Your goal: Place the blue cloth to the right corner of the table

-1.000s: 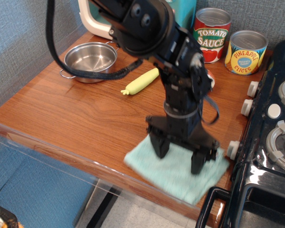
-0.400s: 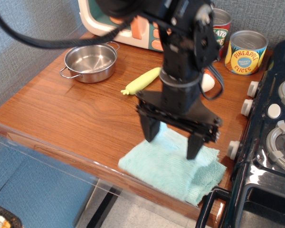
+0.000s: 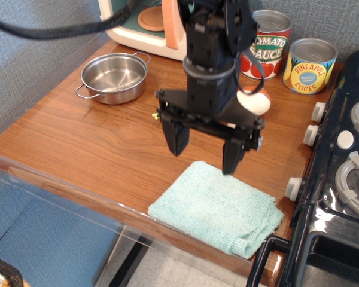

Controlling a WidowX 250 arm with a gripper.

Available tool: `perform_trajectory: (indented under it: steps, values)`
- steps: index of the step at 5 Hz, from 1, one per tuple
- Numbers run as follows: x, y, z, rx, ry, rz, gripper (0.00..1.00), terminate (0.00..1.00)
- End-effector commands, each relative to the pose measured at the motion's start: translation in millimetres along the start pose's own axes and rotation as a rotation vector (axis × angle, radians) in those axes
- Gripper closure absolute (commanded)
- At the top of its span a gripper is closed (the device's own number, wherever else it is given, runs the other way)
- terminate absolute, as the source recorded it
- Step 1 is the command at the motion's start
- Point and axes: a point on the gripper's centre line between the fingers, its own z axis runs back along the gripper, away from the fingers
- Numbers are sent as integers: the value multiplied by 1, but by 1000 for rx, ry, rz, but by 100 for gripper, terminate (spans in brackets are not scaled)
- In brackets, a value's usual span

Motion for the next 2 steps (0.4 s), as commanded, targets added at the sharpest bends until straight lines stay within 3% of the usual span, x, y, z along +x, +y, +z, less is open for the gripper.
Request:
perform_trajectory:
  steps: [1,2]
  values:
    - [0,-2,13,-2,-35,0,0,0]
    - [0,-2,13,-2,-35,0,0,100]
